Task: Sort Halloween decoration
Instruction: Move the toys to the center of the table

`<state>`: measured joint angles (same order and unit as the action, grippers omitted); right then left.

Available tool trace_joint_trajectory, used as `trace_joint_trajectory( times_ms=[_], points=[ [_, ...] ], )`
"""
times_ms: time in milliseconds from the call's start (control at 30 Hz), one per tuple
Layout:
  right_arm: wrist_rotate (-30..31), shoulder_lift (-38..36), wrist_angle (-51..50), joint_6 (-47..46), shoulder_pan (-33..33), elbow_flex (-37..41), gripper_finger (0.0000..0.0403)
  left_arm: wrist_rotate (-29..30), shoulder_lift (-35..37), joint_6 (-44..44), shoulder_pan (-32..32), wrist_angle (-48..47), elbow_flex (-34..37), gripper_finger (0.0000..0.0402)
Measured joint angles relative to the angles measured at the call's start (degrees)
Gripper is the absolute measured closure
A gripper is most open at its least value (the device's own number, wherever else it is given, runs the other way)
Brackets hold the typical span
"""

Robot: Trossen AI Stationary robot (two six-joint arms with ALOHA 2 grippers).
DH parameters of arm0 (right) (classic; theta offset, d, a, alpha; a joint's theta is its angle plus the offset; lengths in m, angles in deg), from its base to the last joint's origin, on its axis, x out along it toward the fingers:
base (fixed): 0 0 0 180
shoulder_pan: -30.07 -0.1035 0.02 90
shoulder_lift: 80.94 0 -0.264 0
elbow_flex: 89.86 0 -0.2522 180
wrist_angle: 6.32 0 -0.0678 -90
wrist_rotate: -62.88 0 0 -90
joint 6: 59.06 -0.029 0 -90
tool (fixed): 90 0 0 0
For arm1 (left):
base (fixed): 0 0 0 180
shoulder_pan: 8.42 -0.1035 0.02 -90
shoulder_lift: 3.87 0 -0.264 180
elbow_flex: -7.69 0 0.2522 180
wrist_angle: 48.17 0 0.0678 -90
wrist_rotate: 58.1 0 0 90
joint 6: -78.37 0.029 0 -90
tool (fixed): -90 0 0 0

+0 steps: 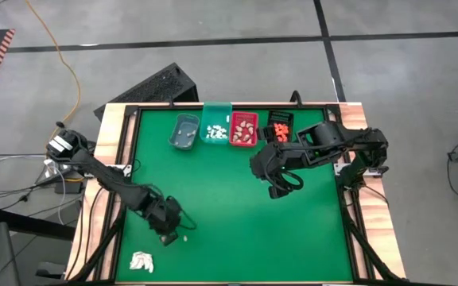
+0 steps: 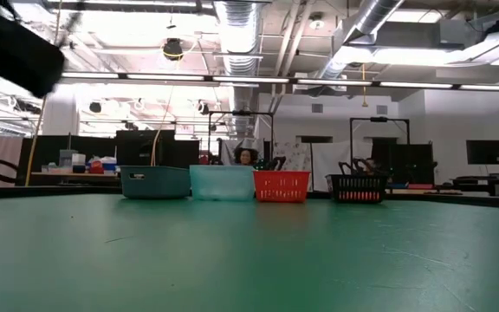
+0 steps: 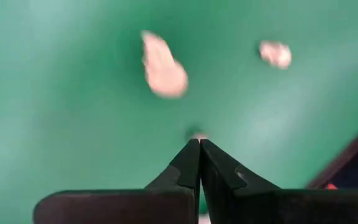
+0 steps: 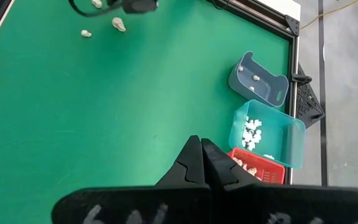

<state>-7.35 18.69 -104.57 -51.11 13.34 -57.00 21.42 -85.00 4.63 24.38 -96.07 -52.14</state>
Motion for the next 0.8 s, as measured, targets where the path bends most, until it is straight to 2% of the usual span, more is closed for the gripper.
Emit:
trace_joint_trajectory(
  times_ms=[167,367,500,633,800],
  points=[
    [-0.03,0.00,0.02,0.00,0.00,0.00,0.0403,-2.90,-1.26,-8.21,7.11,0.75,-0.27,0.0401],
    [-0.04,0.00,0.04,0.02,0.00,0.00,0.0403,-3.41,-3.78,-12.96,11.38,2.38,-0.23,0.0401],
    [-0.04,0.00,0.09,0.04,0.09,0.00,0.0403,-0.86,-6.31,-9.89,10.58,7.09,-0.23,0.0401],
    [-0.04,0.00,0.09,0.00,0.37,0.00,0.0403,-1.12,-10.44,-5.67,8.70,12.31,-0.23,0.0401],
    [-0.04,0.02,0.28,0.00,0.37,0.00,0.0403,-2.91,-14.49,7.27,5.68,19.27,-0.30,0.0401]
  ],
)
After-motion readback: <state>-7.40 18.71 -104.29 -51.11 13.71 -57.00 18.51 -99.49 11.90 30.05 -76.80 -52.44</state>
